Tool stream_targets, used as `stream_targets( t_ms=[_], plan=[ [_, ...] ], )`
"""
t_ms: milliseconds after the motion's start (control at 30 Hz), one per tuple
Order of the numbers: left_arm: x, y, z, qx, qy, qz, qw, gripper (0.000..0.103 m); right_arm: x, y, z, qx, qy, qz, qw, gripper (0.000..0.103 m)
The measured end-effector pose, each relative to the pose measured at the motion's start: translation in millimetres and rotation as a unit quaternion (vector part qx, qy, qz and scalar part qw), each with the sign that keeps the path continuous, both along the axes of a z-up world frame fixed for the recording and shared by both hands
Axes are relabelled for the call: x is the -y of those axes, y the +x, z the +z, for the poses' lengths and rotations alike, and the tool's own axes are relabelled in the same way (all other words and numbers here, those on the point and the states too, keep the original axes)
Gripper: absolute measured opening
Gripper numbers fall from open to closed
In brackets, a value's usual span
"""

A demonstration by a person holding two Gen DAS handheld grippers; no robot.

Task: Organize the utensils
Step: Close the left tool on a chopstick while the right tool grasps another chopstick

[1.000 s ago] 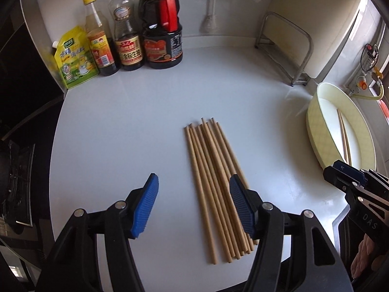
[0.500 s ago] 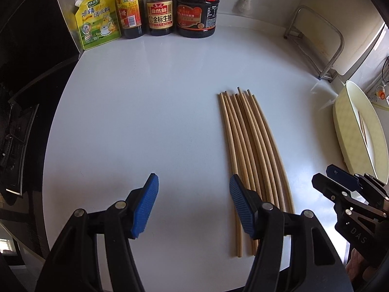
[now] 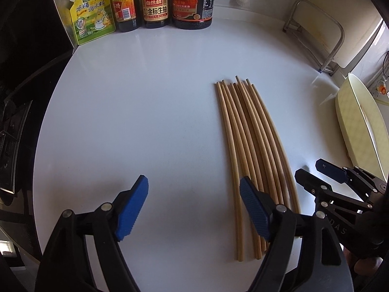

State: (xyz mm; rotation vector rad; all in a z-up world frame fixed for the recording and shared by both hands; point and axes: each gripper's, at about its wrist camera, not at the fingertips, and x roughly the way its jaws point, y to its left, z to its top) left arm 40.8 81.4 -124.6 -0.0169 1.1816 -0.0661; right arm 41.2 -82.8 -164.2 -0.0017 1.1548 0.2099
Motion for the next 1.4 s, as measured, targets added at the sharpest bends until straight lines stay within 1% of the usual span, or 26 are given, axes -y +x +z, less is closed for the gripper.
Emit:
stream_targets(
  t_ms=[100, 200, 467, 600, 733, 967, 1067, 1133, 1200, 1267, 1400],
  plan=[
    [-4.0, -0.2, -2.6, -0.004, -0.005, 0.005, 1.0, 0.076, -1.9, 2.7, -0.8, 0.001, -0.003, 0.002, 1.0, 0.047],
    [-3.8, -0.8, -3.5, -0.002, -0.001, 0.005, 1.0, 0.078, -4.3, 5.8, -1.8, 0.001, -0.002, 0.003, 1.0, 0.047],
    [1.5, -1.6, -5.5, 0.007, -0.006, 0.001, 1.0, 0.078, -13.9, 5.7, -6.0, 0.006, -0.036, 0.013, 0.999, 0.047],
    [7.0, 0.0, -9.4, 0.008, -0.01, -0.002, 0.9999, 0.078, -10.8, 7.5, -5.8, 0.007, -0.039, 0.006, 0.999, 0.047],
    [13.7, 3.6, -12.8, 0.007, -0.005, -0.005, 1.0, 0.078, -1.3, 6.5, -5.9, 0.007, -0.04, -0.002, 0.999, 0.047],
    [17.3, 12.9, -21.3, 0.006, 0.006, 0.004, 1.0, 0.078, 11.0, 2.3, -3.5, 0.006, -0.027, -0.005, 1.0, 0.047],
    [17.0, 17.5, -27.0, 0.002, 0.021, 0.012, 0.9997, 0.078, 10.7, 1.4, -2.5, 0.008, -0.031, -0.003, 0.999, 0.047],
    [17.0, 19.0, -29.7, 0.0, 0.017, 0.015, 0.9998, 0.078, 10.1, 1.9, -2.6, 0.009, -0.031, -0.003, 0.999, 0.047],
    [17.5, 19.5, -31.1, 0.002, 0.021, 0.015, 0.9997, 0.079, 9.0, 2.9, -2.8, 0.009, -0.032, -0.003, 0.999, 0.047],
    [19.0, 20.4, -33.7, 0.001, 0.036, 0.012, 0.9993, 0.079, 7.7, 3.5, -2.7, 0.01, -0.035, -0.001, 0.999, 0.047],
    [11.6, 21.5, -36.7, 0.005, 0.037, 0.024, 0.999, 0.09, 5.1, 4.7, -6.3, 0.014, -0.046, 0.003, 0.999, 0.048]
  ],
)
